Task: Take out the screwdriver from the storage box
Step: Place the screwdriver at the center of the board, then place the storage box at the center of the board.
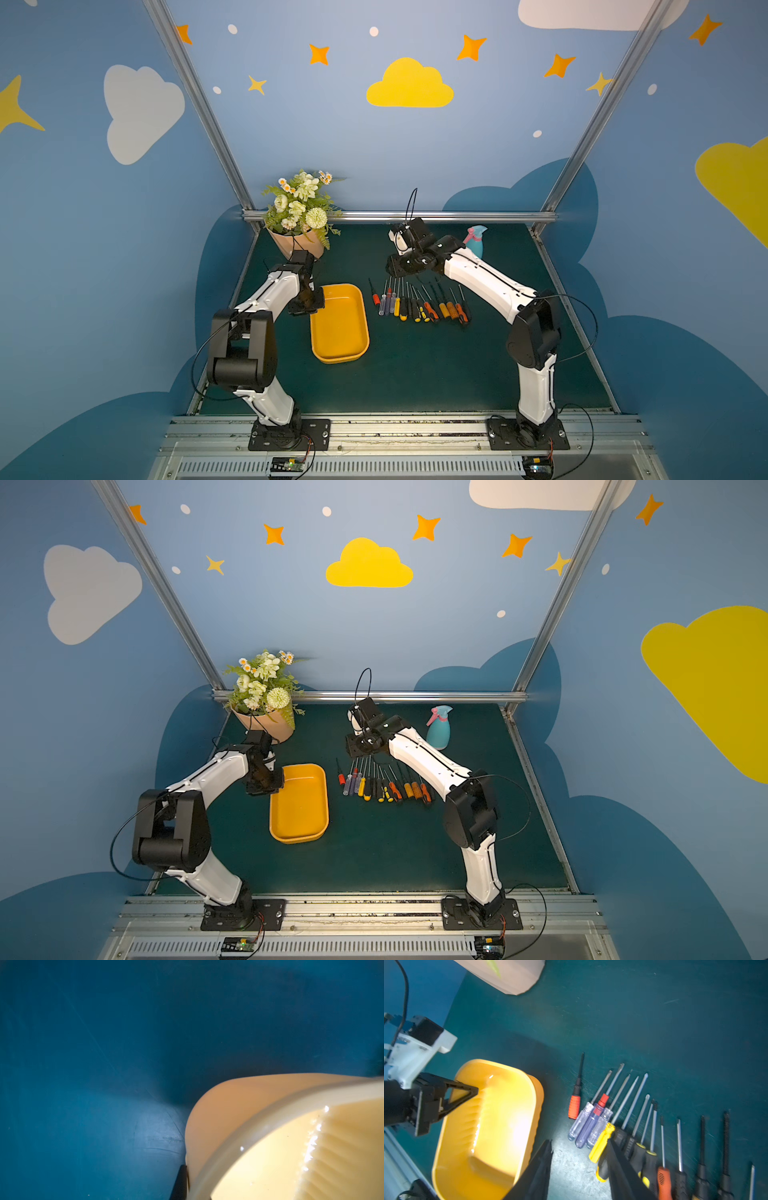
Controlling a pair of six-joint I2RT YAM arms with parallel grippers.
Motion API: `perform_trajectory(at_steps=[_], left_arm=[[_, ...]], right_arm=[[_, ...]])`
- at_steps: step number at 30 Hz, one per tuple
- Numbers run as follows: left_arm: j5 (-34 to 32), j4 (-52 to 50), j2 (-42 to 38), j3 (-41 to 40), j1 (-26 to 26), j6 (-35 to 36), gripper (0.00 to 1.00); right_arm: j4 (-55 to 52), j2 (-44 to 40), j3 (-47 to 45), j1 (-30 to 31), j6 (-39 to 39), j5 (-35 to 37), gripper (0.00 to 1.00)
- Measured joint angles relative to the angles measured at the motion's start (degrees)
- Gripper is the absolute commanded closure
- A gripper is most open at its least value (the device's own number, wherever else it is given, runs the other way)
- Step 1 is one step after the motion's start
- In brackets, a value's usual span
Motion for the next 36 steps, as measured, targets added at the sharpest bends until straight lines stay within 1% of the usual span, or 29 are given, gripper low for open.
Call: perform_trajectory(at_steps=[9, 18, 25, 28, 32, 34, 36], left_arm=[[0.39, 0.07, 7.85, 7.74, 0.0, 1.62, 0.98], [0.83, 0.15, 14.73, 16.57, 0.0, 1.31, 0.97], [1.36, 0.72, 18.08, 18.69, 0.0, 0.9, 0.97], [1.86, 0.81, 18.69, 19.61, 0.04, 0.85, 0.9], [1.68, 1.79, 19.76, 20.39, -0.28, 0.17, 0.69], [1.44, 1.97, 20.06, 20.74, -0.55, -0.13, 0.61], [1.14, 2.21, 20.13, 21.05, -0.83, -0.26, 0.54]], right_arm=[[0.26, -5.9, -11.23, -2.01, -0.42, 3.52, 0.54], [0.52, -13.38, -16.7, -4.07, -0.37, 6.08, 0.54], [0.59, -16.17, -19.69, -5.27, -0.44, 8.66, 0.54], [0.59, -17.81, -21.79, -6.23, -1.03, 9.55, 0.54], [0.76, -20.65, -24.79, -7.65, -1.42, 10.69, 0.54], [0.87, -21.94, -26.14, -8.39, -1.4, 10.95, 0.54], [0.94, -22.49, -26.82, -9.2, -1.4, 11.1, 0.54]])
